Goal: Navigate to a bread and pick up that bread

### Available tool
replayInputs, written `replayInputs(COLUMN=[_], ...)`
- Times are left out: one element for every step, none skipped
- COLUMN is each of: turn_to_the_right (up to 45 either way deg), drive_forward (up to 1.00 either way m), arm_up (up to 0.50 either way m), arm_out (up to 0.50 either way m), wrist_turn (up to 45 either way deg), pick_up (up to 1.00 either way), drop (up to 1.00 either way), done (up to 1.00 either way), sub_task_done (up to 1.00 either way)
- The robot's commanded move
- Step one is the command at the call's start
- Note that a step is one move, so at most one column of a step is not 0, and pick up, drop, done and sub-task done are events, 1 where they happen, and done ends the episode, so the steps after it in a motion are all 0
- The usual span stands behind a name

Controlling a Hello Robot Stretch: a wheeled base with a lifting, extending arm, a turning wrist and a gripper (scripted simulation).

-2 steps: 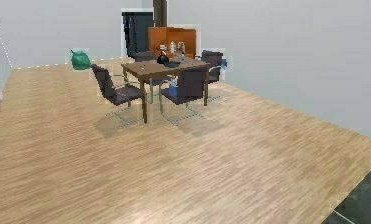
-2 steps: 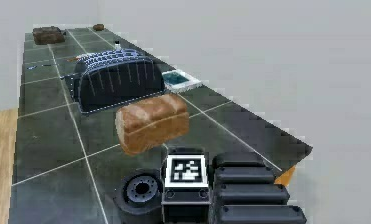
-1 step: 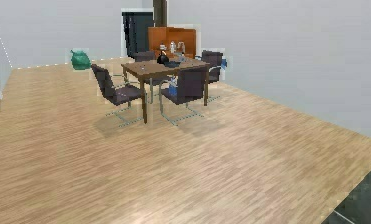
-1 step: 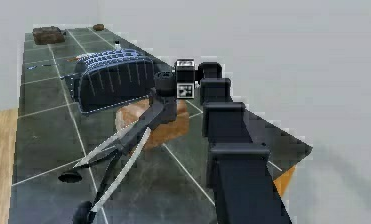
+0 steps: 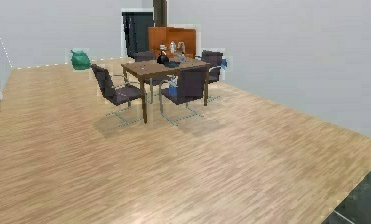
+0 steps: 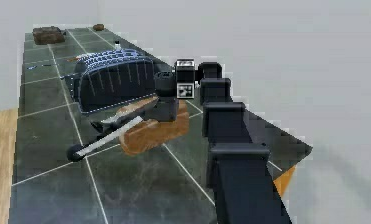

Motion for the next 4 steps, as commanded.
replayInputs(turn_to_the_right=[0.0, 0.0, 0.0, 0.0], drive_forward=[0.00, 0.00, 0.00, 0.00], arm_up=[0.00, -0.08, 0.00, 0.08], arm_out=[0.00, 0.00, 0.00, 0.00], wrist_turn=[33.0, 0.0, 0.0, 0.0], pick_up=[0.00, 0.00, 1.00, 0.00], drop=[0.00, 0.00, 0.00, 0.00], done=[0.00, 0.00, 0.00, 0.00], sub_task_done=[0.00, 0.00, 0.00, 0.00])
